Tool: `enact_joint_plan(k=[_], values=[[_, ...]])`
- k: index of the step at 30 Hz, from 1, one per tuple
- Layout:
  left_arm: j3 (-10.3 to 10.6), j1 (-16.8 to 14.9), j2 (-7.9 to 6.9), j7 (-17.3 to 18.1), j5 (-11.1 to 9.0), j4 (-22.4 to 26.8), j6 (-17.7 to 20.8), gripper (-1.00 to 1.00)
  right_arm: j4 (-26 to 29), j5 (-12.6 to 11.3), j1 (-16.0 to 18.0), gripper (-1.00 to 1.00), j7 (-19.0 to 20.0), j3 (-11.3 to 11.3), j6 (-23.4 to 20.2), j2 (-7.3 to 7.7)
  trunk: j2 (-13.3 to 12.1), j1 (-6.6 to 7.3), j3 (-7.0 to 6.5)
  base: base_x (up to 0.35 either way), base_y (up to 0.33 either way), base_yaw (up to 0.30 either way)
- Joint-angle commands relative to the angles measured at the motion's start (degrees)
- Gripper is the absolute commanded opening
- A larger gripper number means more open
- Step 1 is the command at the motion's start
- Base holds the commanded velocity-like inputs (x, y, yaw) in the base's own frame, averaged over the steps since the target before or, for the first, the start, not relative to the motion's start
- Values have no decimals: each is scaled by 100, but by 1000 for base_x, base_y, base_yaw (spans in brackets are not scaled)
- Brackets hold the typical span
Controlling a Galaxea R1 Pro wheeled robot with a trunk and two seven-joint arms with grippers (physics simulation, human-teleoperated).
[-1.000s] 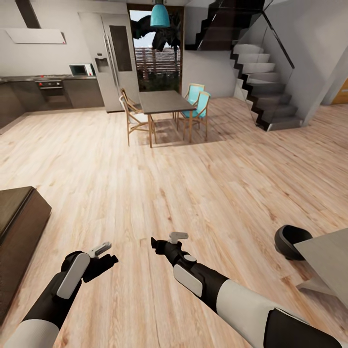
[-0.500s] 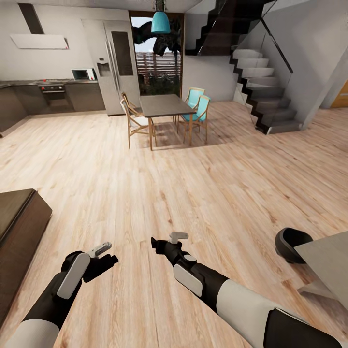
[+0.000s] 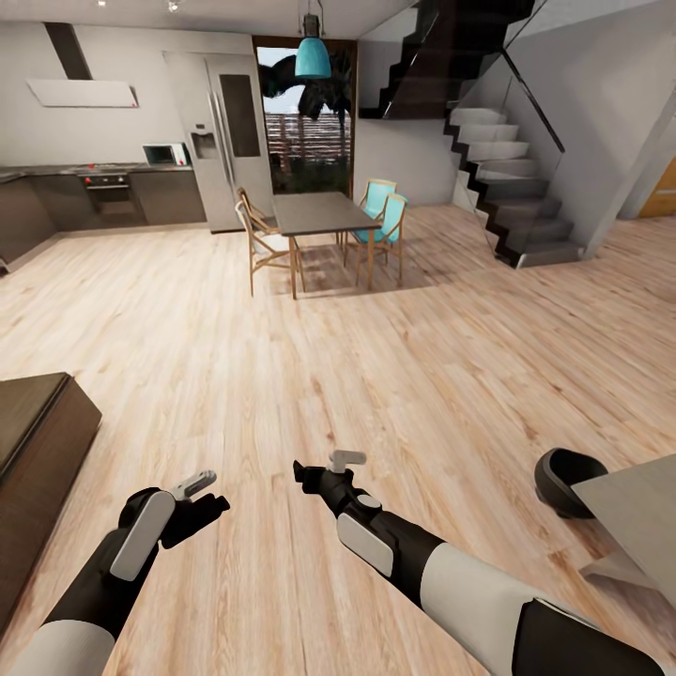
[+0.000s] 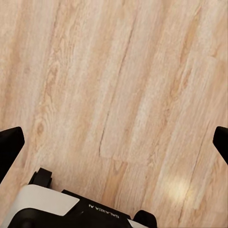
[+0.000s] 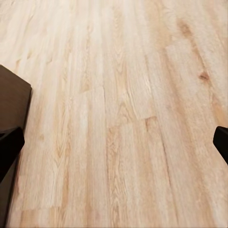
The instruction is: Place each of the two pumpkins and all three candles from the living room inside a cabinet in the living room (use any cabinet), then make sure every cabinet is closed, and position the cauldron so it is next to a table in the living room.
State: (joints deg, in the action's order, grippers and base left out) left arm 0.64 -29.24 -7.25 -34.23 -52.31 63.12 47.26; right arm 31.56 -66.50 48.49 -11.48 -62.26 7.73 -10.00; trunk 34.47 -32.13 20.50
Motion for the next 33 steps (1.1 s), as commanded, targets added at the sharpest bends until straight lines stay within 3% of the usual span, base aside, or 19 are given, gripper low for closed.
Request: enact_joint_plan(k=[1,25,33], values=[[7,-3,-4,-57,-60,8,9,100,-1,-59,11,100,-30,-49,47,0,8,-2,-1,0,0,0],[-40,-3,13,-57,-76,16,21,100,-7,-47,11,100,-30,-49,148,0,8,-2,-213,0,0,0],[-46,-3,13,-57,-75,35,85,100,-8,-47,11,100,-30,-49,150,0,328,-178,-141,0,0,0]])
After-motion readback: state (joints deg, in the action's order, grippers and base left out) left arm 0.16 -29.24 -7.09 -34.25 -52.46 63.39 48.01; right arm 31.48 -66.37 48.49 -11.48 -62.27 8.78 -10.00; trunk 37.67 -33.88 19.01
